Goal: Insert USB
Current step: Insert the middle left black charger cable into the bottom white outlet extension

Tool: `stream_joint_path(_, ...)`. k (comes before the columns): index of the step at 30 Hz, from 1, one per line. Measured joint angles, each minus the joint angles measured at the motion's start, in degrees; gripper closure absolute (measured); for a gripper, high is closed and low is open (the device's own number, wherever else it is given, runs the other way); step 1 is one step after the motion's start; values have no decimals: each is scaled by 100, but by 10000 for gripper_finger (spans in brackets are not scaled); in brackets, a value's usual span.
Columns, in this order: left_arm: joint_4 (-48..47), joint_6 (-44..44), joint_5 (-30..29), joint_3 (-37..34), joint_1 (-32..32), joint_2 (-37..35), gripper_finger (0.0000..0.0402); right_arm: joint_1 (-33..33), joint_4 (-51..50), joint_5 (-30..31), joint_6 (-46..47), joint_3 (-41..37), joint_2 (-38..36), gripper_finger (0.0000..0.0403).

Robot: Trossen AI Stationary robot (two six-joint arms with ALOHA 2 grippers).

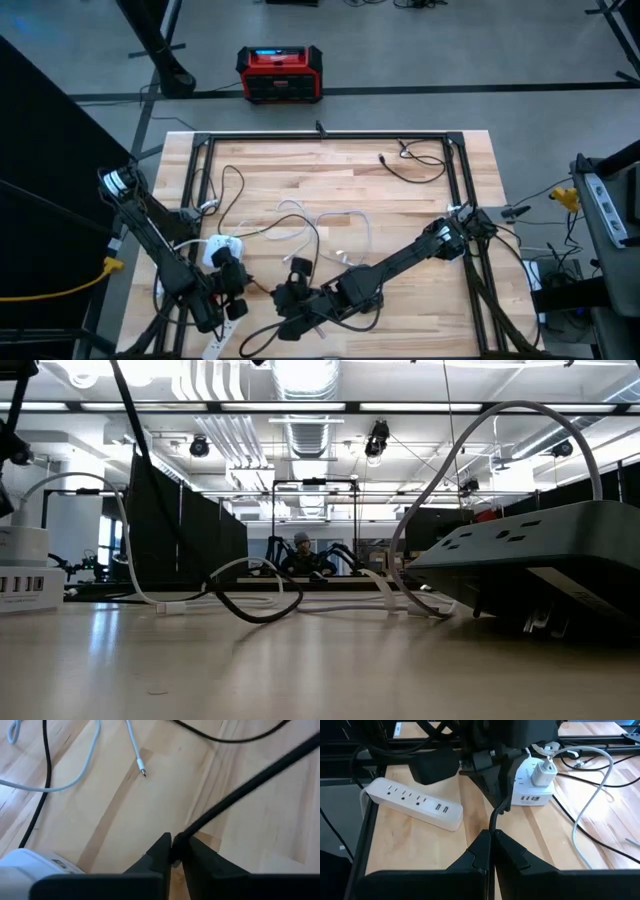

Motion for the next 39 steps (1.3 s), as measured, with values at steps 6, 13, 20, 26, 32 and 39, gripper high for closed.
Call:
stream_joint_path(6, -36, 249, 53, 0, 2, -87, 388, 0, -107, -11, 60, 0, 0, 403)
stream_joint_path(13, -5, 801, 437, -7, 7, -223, 381, -18, -110, -22, 49, 0, 0, 403)
stream_joint_path(20, 40, 651, 813, -9, 7, -266, 252, -15, -110, -26, 39, 0, 0, 403)
stream_joint_path(26, 104, 255, 871, -9, 7, -246, 167, -15, -119, -24, 30, 0, -2, 403)
stream_joint_path(32, 482, -69, 500, -9, 7, -96, 149, -17, -114, -22, 20, 0, -2, 403)
stream_joint_path(39, 807, -305, 343, -11, 46, 382, 170, -17, -115, -22, 18, 0, -2, 403)
